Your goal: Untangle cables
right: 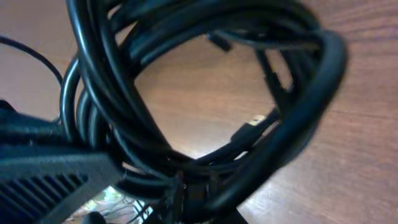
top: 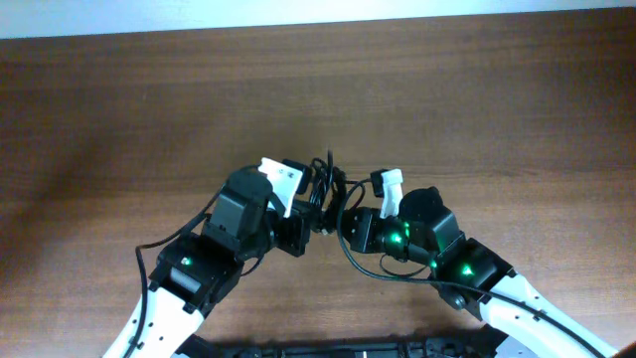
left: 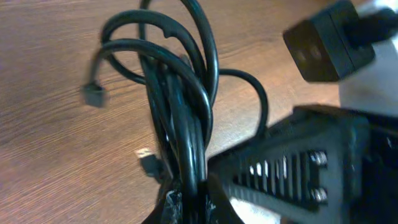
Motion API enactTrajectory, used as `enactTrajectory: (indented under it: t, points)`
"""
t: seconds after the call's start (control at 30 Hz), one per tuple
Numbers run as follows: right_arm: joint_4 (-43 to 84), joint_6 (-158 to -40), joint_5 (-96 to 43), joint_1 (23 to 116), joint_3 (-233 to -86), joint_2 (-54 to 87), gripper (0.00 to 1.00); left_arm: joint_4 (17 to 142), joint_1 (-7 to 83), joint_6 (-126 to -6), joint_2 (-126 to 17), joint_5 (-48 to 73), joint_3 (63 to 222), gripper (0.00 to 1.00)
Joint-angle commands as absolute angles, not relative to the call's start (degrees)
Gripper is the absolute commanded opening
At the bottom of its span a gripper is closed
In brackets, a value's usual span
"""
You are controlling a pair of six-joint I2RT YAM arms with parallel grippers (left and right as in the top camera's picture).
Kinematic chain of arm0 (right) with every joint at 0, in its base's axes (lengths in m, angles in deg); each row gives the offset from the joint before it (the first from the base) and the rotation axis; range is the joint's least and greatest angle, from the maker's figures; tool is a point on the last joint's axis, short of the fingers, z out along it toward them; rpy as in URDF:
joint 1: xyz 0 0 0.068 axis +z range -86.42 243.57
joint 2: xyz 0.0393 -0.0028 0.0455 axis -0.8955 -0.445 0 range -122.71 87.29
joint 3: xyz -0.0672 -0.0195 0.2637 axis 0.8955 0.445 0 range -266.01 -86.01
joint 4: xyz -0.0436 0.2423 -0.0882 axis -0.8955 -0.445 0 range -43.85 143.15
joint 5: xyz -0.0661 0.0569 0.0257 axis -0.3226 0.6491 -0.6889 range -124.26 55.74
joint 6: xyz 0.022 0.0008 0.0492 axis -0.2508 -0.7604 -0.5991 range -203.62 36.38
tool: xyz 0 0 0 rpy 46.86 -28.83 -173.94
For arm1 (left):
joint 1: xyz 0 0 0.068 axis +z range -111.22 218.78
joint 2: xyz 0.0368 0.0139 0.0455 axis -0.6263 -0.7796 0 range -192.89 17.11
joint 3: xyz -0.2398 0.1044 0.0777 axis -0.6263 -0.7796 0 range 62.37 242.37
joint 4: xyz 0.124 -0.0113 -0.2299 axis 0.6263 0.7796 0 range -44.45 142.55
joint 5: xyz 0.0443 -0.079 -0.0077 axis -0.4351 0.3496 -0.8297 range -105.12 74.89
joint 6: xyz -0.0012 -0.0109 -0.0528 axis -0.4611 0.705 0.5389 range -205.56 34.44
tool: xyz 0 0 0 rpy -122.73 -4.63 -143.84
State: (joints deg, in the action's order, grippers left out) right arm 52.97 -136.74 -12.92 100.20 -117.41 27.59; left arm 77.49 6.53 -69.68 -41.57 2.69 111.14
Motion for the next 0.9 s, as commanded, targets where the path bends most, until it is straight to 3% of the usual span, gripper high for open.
enactTrajectory:
  t: [0.0,0.17,0.37,0.6,0.87]
  points:
    - [55.6,-135.5,-18.7,98.7,-117.8,27.8,0.04,76.2,6.2,-72.4,-41.5,15.9,112.1,0.00]
    - [63.1,-135.5,-19.9,98.8,-117.8,24.5,0.04,71.7,6.2,-72.4,-41.8,28.9,112.1,0.00]
    - [66.5,-135.5,-19.9,97.1,-117.8,23.6,0.04,75.6,6.3,-75.4,-44.0,28.0,112.1,0.00]
    - [59.8,-135.5,-8.4,91.1,-117.8,23.6,0.04,75.0,6.3,-75.4,-44.8,12.2,112.1,0.00]
    - [63.8,-135.5,-6.1,90.8,-117.8,23.5,0.04,70.4,6.3,-75.4,-52.0,26.0,112.1,0.00]
